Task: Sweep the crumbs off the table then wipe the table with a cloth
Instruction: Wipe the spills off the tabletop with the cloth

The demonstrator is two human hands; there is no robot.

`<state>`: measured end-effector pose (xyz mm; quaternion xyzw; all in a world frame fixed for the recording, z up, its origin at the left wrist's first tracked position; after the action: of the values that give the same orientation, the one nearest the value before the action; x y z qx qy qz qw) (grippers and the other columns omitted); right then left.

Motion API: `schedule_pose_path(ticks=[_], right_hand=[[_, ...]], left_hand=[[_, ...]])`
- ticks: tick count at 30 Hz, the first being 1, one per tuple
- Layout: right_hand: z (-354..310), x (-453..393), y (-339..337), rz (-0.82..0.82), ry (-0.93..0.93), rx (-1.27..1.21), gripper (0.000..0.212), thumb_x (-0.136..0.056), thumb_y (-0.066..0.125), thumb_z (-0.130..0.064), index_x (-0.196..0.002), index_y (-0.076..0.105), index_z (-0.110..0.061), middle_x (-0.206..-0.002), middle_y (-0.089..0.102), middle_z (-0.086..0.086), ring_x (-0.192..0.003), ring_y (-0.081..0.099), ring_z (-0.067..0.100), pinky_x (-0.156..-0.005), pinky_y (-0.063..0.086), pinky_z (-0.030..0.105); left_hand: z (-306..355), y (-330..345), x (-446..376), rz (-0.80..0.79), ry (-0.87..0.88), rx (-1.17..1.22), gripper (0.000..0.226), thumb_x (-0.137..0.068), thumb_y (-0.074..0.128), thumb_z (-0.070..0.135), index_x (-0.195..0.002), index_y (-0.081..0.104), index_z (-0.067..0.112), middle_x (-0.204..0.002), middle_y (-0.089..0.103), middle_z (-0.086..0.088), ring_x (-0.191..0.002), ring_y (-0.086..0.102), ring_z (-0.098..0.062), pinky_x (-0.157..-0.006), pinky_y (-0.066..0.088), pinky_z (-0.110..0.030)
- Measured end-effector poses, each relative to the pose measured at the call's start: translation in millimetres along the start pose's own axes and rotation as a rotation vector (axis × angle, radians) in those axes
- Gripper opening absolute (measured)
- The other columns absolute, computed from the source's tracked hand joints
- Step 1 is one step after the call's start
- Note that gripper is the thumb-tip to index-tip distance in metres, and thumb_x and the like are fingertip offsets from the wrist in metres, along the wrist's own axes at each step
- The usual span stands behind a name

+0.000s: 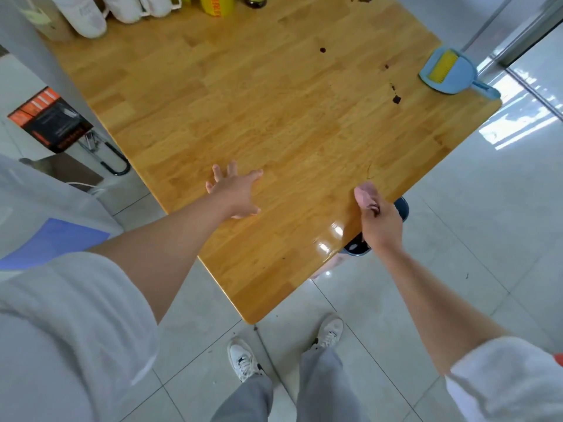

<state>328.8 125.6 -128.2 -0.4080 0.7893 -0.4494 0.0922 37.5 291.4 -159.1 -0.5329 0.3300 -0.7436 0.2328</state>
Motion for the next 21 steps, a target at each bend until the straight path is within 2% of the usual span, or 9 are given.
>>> schedule_pose_path(ticks=[3, 5, 7, 10, 12, 14, 17, 19, 21], right_hand=[[-23.0, 6.6, 21.4, 0.03, -0.013, 0.045, 0.041, -0.096, 0.046, -0.01, -0.131, 0.058, -0.027, -0.115, 0.064, -0.001, -0.107, 0.065, 0.026, -0.075, 0.055, 0.032], [-84.9, 56.2, 70.4, -0.222, -0.44, -0.001, 0.033, -0.088, 0.049, -0.003, -0.108, 0.064, -0.026, -0.097, 0.064, -0.013, -0.087, 0.067, 0.015, -0.055, 0.051, 0.026], [-111.5, 128.5, 115.5, -0.573, -0.802, 0.091, 0.03, -0.087, 0.058, -0.008, -0.106, 0.068, -0.029, -0.102, 0.066, -0.012, -0.089, 0.068, 0.012, -0.056, 0.055, 0.029], [-87.3, 103.6, 108.6, -0.754, -0.873, 0.135, 0.036, -0.094, 0.057, -0.018, -0.126, 0.066, -0.032, -0.127, 0.064, -0.003, -0.109, 0.065, 0.019, -0.076, 0.06, 0.039], [-68.3, 22.3, 60.2, -0.63, -0.768, 0.096, 0.033, -0.099, 0.048, -0.028, -0.125, 0.067, -0.034, -0.132, 0.064, -0.007, -0.104, 0.067, 0.018, -0.07, 0.061, 0.035], [-25.7, -87.5, -18.1, -0.279, -0.467, 0.043, 0.034, -0.102, 0.044, -0.032, -0.128, 0.063, -0.041, -0.122, 0.069, -0.002, -0.08, 0.067, 0.021, -0.056, 0.055, 0.031], [55.3, -165.6, -80.6, 0.06, 0.084, 0.045, 0.042, -0.104, 0.043, -0.02, -0.14, 0.048, -0.042, -0.123, 0.062, 0.013, -0.091, 0.063, 0.028, -0.072, 0.053, 0.039], [41.6, -152.2, -65.5, 0.082, -0.03, 0.103, 0.04, -0.103, 0.043, -0.019, -0.14, 0.049, -0.032, -0.136, 0.056, 0.011, -0.112, 0.061, 0.033, -0.089, 0.055, 0.045], [7.1, -111.0, -21.3, -0.138, -0.369, 0.158, 0.037, -0.098, 0.044, -0.019, -0.132, 0.055, -0.027, -0.134, 0.058, 0.005, -0.113, 0.061, 0.03, -0.083, 0.056, 0.04]], left_hand=[[0.4, -1.9, -3.6, -0.004, -0.004, 0.012, 0.093, -0.085, 0.078, 0.043, -0.154, 0.017, 0.049, -0.166, -0.014, -0.007, -0.149, -0.016, -0.046, -0.119, 0.012, -0.066], [1.7, -3.7, -4.4, 0.0, -0.012, 0.008, 0.093, -0.083, 0.079, 0.043, -0.153, 0.018, 0.048, -0.166, -0.013, -0.007, -0.149, -0.015, -0.046, -0.118, 0.013, -0.066], [0.9, -4.2, -2.9, -0.01, -0.021, 0.0, 0.094, -0.081, 0.08, 0.043, -0.153, 0.019, 0.047, -0.165, -0.012, -0.007, -0.149, -0.014, -0.047, -0.118, 0.013, -0.065], [4.9, -7.7, 0.6, -0.021, -0.082, -0.042, 0.094, -0.081, 0.081, 0.04, -0.153, 0.02, 0.042, -0.165, -0.008, -0.011, -0.15, -0.01, -0.047, -0.118, 0.021, -0.062], [24.2, -11.9, -1.6, -0.039, -0.11, -0.096, 0.094, -0.084, 0.079, 0.032, -0.155, 0.018, 0.035, -0.165, -0.007, -0.015, -0.15, -0.01, -0.047, -0.116, 0.028, -0.061], [72.0, -13.9, -12.0, -0.051, -0.053, -0.08, 0.093, -0.087, 0.077, 0.033, -0.156, 0.015, 0.036, -0.165, -0.008, -0.011, -0.151, -0.009, -0.045, -0.115, 0.032, -0.059], [142.6, -18.2, -37.5, -0.084, -0.02, 0.027, 0.098, -0.09, 0.073, 0.041, -0.157, 0.003, 0.046, -0.166, -0.019, -0.008, -0.151, -0.012, -0.044, -0.119, 0.022, -0.061], [167.6, -15.5, -54.0, -0.168, -0.062, 0.02, 0.107, -0.088, 0.075, 0.044, -0.155, -0.008, 0.049, -0.162, -0.029, -0.012, -0.147, -0.017, -0.051, -0.117, 0.017, -0.067], [179.2, -12.5, -66.9, -0.214, -0.097, -0.028, 0.115, -0.084, 0.077, 0.049, -0.153, -0.015, 0.05, -0.16, -0.032, -0.016, -0.144, -0.018, -0.056, -0.117, 0.017, -0.068]])
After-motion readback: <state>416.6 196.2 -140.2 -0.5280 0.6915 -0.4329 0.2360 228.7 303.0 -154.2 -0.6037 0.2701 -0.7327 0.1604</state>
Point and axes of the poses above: each hand's wrist, its own x-axis away from the middle knuckle, its own y-axis out of the palm, z = x × y, the point moved 10 cm from there along -x, towards the middle knuckle
